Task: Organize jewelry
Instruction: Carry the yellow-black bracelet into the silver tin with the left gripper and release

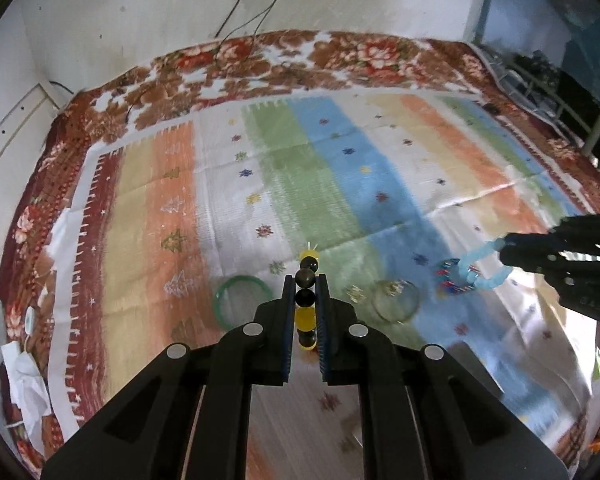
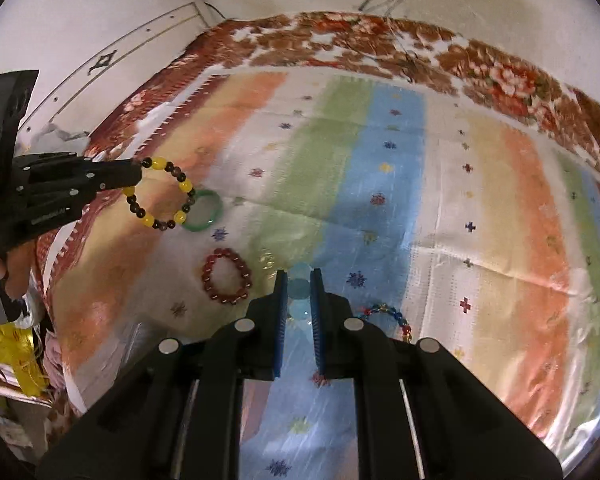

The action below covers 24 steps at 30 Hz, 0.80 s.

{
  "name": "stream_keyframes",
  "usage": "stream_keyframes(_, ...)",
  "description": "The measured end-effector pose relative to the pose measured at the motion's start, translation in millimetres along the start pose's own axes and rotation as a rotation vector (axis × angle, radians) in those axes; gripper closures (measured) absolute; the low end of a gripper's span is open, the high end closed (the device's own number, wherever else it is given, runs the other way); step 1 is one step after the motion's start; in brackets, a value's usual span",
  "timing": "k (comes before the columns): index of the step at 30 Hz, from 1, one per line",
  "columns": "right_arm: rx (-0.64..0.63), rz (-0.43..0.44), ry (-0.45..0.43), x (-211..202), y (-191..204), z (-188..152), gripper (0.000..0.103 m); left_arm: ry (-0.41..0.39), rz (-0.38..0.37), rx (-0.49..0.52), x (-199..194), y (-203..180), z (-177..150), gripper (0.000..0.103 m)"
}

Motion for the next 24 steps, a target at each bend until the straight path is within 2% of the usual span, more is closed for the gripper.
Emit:
stream_keyframes(9,-0.054,0.017,-0.028,-38.2,46.5,-4.8,0.09,-0.022,-0.066,0.04,-46.2,-27.3,-43.8,0.094)
stream_keyframes(15,-0.047,0.051,-0.026,-41.7,67.9,-22.1,0.09,0.021,-0.115,0.04,-44.6,-37.9,-76.0,0.094)
stream_keyframes(24,-0.048,0.103,0.05,-16.6,91.8,-52.9,0.09,0.07,-0.165,-0.001,-28.3,-47.7,-112.1,0.094)
Point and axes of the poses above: each gripper's, at about its wrist camera, not at the fingertips, and x roughly the way its jaws point, y to its left, z to its top, the point moved 2 cm from there along x, roughly the way its jaws point, and after that the axes turned 12 degrees about -x, right-handed, at the moved point
